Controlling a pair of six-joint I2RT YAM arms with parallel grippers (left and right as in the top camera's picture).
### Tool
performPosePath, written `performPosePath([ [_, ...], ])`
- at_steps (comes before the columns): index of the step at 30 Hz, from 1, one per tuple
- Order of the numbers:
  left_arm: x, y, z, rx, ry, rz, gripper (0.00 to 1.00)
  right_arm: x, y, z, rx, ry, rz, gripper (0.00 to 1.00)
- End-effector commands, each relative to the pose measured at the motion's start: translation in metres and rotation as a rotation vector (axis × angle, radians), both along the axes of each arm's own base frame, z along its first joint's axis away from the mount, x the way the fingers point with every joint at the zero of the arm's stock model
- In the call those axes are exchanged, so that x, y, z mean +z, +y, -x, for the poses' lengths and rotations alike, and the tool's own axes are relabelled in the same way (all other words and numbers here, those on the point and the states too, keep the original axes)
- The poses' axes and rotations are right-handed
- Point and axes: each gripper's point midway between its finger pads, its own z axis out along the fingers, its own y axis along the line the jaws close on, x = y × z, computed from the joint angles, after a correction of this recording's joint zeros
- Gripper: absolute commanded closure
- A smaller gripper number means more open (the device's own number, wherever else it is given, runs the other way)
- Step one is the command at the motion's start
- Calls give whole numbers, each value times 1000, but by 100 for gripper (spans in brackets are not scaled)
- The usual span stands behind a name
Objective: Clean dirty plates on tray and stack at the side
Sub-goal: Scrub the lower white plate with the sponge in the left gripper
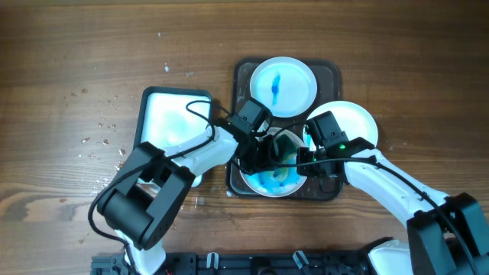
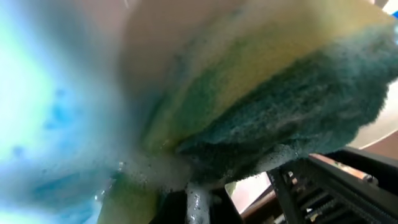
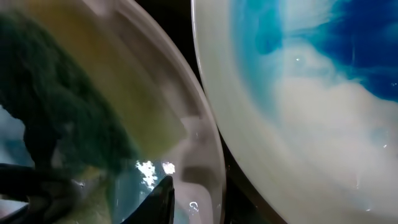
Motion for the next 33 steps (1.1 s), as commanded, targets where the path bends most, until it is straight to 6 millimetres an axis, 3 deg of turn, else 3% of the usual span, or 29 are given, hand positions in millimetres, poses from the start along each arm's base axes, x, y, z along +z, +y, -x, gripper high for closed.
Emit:
performPosePath([
  [1,-17,1,33,-51,127,-14,96,3,9,1,29,-2,-32,75],
  [5,-16,3,53,-76,199,-27,96,2,7,4,28,11,-27,75],
  [8,-31,20,57,-73,161,-175,96,2,7,4,28,12,-27,75],
  [13,-47,97,42,12,101,-534,96,2,7,5,23,18,-25,76],
  [17,-30,174,14,55,-26,-813,96,1,6,6,20,22,-24,75],
  [19,-20,190,0,39,-95,-851,96,1,6,5,-1,26,-29,76],
  [21,-19,189,-7,7,-130,-830,96,2,7,4,-25,26,-37,83],
  [22,-19,188,-8,4,-134,-827,96,5,17,3,37,11,-83,83],
  [23,-19,187,-7,4,-132,-824,96,11,32,4,185,-20,-146,75],
  [24,-20,181,-5,4,-117,-790,96,10,32,3,194,-25,-140,74],
  [25,-21,167,0,2,-84,-713,96,9,27,2,182,-31,-110,74],
  [26,-21,136,7,-1,-27,-545,96,5,14,-5,150,-55,-37,74],
  [28,-17,98,13,-22,1,-351,96,2,1,-17,93,-97,44,74],
  [30,-18,83,17,-32,-10,-305,96,-7,4,-20,96,-92,36,74],
  [31,-19,78,18,-50,-24,-303,96,-12,9,-19,104,-72,14,78],
  [32,-20,72,19,-70,-42,-293,96,-18,8,-17,90,-53,14,91],
  [33,-21,68,20,-79,-50,-288,96,-21,5,-16,36,-33,18,96],
])
